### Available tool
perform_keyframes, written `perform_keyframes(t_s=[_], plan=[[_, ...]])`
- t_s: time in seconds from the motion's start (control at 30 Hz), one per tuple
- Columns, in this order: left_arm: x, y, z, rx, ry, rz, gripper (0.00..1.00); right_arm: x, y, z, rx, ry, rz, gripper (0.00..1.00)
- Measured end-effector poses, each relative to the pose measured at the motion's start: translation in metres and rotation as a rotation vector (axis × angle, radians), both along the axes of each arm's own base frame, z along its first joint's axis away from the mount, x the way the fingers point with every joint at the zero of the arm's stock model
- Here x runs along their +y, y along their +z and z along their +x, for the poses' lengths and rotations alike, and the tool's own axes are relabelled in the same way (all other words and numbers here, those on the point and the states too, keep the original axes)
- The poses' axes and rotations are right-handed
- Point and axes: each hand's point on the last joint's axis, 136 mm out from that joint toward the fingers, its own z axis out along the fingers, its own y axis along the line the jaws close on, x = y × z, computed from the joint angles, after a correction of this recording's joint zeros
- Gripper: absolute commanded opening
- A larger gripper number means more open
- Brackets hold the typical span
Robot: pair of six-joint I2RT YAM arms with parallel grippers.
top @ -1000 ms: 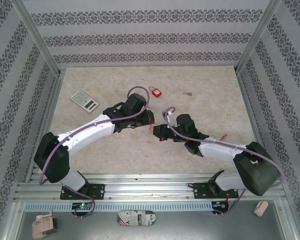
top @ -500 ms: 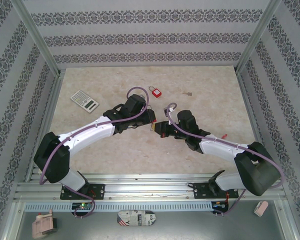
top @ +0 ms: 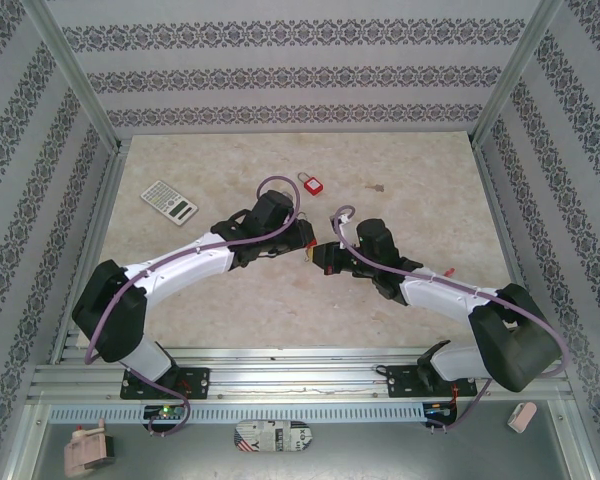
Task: Unlock with the key
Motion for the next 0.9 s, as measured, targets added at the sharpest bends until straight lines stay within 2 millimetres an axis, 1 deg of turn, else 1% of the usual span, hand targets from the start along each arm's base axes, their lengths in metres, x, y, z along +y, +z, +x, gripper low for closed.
perform_keyframes(t_s=[0.17,0.27,0.43,0.67,0.77,0.9], plan=[[-0.002,0.002,0.001,-0.041,-0.004,-0.039,0.00,-0.003,0.001,0.001,0.004,0.000,0.006,0.00],[-0.001,0.010,0.000,-0.083,-0.011,-0.077,0.00,-0.003,0.008,0.001,-0.005,0.011,0.026,0.00],[-0.005,0.033,0.005,-0.170,-0.041,-0.158,0.00,-0.008,0.030,0.007,-0.043,0.007,0.074,0.00],[-0.002,0.050,0.006,-0.295,-0.093,-0.312,0.00,-0.010,0.047,0.009,-0.048,0.021,0.130,0.00],[0.001,0.062,0.006,-0.360,-0.117,-0.387,0.00,-0.009,0.059,0.010,-0.063,0.038,0.165,0.00],[0.007,0.088,0.006,-0.483,-0.143,-0.480,0.00,-0.007,0.083,0.014,-0.091,0.068,0.221,0.00]])
